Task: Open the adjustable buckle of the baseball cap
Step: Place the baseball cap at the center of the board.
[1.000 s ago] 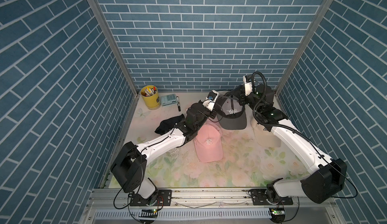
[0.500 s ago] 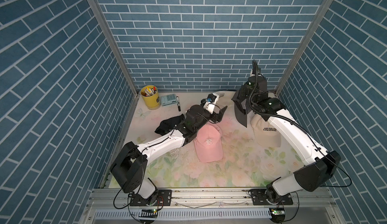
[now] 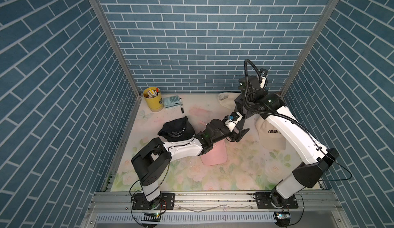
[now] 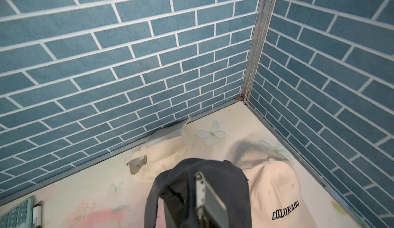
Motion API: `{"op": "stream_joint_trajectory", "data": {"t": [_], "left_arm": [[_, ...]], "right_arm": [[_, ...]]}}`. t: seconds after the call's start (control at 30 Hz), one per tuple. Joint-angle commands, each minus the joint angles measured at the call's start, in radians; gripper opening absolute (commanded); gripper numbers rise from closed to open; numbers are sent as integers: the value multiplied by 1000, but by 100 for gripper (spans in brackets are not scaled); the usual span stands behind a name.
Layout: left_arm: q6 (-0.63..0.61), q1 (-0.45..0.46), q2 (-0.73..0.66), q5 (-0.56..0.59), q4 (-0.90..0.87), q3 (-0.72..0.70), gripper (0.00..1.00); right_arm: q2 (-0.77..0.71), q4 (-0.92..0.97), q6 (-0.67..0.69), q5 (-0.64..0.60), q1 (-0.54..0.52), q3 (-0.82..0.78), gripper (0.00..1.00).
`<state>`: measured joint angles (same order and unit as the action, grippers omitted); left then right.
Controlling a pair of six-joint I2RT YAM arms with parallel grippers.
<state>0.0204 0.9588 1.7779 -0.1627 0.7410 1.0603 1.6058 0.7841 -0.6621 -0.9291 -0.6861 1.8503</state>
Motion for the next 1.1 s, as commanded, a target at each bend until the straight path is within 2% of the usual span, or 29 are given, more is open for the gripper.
{"op": "stream_joint_trajectory", "data": {"t": [0.0,0.07,0.27,0.37,0.5,0.53,0.6,0.7,0.83,0.9,0.97,1.07], "left_arm": [[-16,22,28,138,101,23,85],[-17,32,50,226,89,48,83],[1,32,77,372,-18,98,51],[-4,31,71,370,-21,91,36],[-1,31,53,296,6,63,16],[3,32,45,275,4,58,13],[0,33,29,261,-38,57,5],[-7,32,-8,247,-98,53,0],[78,0,-58,115,-116,30,0],[144,-20,-66,46,-105,23,0],[225,-49,-59,-31,-84,26,0],[409,-99,-26,-125,40,20,0]], "right_arm": [[5,53,-106,-88,-12,13,0],[5,57,-111,-86,-15,17,0],[-4,51,-111,-57,-15,7,0],[-14,31,-109,-43,-15,-14,0],[-22,-8,-68,-47,-9,-36,0],[-26,-23,-51,-40,-2,-43,7],[-43,-76,9,3,18,-63,35],[-73,-162,84,34,48,-106,59],[-97,-213,135,127,143,-128,72],[-97,-218,155,197,199,-114,74],[-99,-235,197,206,222,-103,75],[-106,-293,299,200,227,-108,76]]}}
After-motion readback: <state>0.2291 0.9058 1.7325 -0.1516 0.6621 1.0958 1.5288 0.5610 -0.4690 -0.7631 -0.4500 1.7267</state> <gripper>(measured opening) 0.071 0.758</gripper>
